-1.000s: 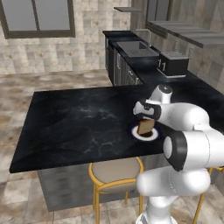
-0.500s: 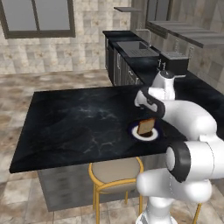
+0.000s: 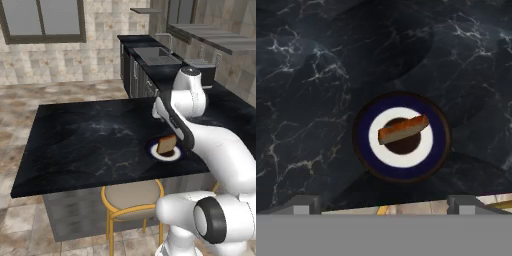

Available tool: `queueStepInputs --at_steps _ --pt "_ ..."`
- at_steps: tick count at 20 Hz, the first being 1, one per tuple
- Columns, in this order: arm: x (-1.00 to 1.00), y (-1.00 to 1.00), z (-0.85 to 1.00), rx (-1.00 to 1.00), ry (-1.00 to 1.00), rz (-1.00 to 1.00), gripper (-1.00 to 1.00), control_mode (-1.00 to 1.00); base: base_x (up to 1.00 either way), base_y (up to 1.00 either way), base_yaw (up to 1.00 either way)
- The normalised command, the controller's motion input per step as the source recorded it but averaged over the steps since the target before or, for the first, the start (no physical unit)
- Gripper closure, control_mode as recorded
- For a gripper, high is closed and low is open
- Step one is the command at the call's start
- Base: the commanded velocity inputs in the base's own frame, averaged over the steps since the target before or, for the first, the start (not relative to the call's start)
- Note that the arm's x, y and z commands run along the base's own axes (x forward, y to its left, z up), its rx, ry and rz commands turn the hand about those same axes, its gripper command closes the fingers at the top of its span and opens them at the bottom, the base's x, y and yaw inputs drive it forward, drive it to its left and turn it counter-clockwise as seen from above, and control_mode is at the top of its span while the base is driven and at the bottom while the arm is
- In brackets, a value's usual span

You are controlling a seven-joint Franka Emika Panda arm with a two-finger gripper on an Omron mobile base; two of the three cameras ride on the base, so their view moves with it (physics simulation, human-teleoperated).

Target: Start the toaster. Once the lever pops up, take the bread to the plate on the dining counter.

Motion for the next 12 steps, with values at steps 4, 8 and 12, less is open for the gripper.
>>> queueStepInputs --at_steps 4,8,12 --pt "-0.89 0.13 0.23 0.0 0.0 0.04 -1.0 -1.0 0.0 0.0 0.0" --pt "-0.91 0.01 0.1 0.0 0.0 0.06 -1.0 -1.0 0.0 0.0 0.0" --pt "-0.96 0.0 0.04 0.0 0.0 0.03 -1.0 -1.0 0.0 0.0 0.0"
